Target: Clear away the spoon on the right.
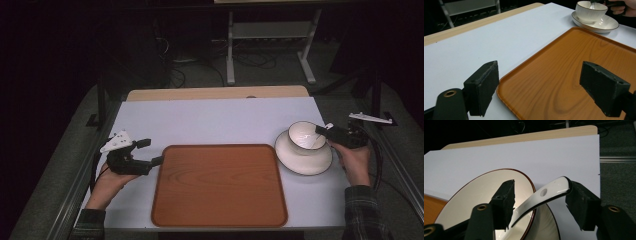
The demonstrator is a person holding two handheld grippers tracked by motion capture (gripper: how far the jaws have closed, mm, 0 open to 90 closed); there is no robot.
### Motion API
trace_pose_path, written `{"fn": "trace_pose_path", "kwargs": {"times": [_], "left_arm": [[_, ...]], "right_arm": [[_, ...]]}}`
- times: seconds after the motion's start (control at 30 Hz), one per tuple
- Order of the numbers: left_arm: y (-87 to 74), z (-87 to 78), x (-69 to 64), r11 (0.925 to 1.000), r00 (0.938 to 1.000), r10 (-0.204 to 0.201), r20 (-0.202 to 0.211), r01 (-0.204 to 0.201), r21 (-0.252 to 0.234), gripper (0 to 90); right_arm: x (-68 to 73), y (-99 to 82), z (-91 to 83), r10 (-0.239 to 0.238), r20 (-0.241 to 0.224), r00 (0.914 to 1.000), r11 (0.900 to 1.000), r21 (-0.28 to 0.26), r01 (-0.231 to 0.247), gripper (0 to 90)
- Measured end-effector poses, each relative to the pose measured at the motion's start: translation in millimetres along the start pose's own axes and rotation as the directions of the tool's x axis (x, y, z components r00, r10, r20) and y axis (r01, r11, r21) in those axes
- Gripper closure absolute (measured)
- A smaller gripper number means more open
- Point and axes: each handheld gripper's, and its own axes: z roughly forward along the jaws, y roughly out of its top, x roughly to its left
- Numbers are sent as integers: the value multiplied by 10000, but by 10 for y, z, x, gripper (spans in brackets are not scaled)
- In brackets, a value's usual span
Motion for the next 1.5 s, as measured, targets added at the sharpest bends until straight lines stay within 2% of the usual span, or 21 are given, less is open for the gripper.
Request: {"fn": "trace_pose_path", "kwargs": {"times": [0.4,1.1,1.5], "left_arm": [[-3,-2,3,10000,10000,-14,-28,14,8,154],[-1,-5,1,10000,10000,17,-45,-17,11,154],[3,-12,4,10000,10000,32,-58,-32,2,154]], "right_arm": [[-2,-17,6,-164,-198,9997,9998,110,166,579],[128,57,-94,-730,-346,9967,9965,-424,715,709],[207,95,-124,-936,-957,9910,9937,-712,870,777]]}}
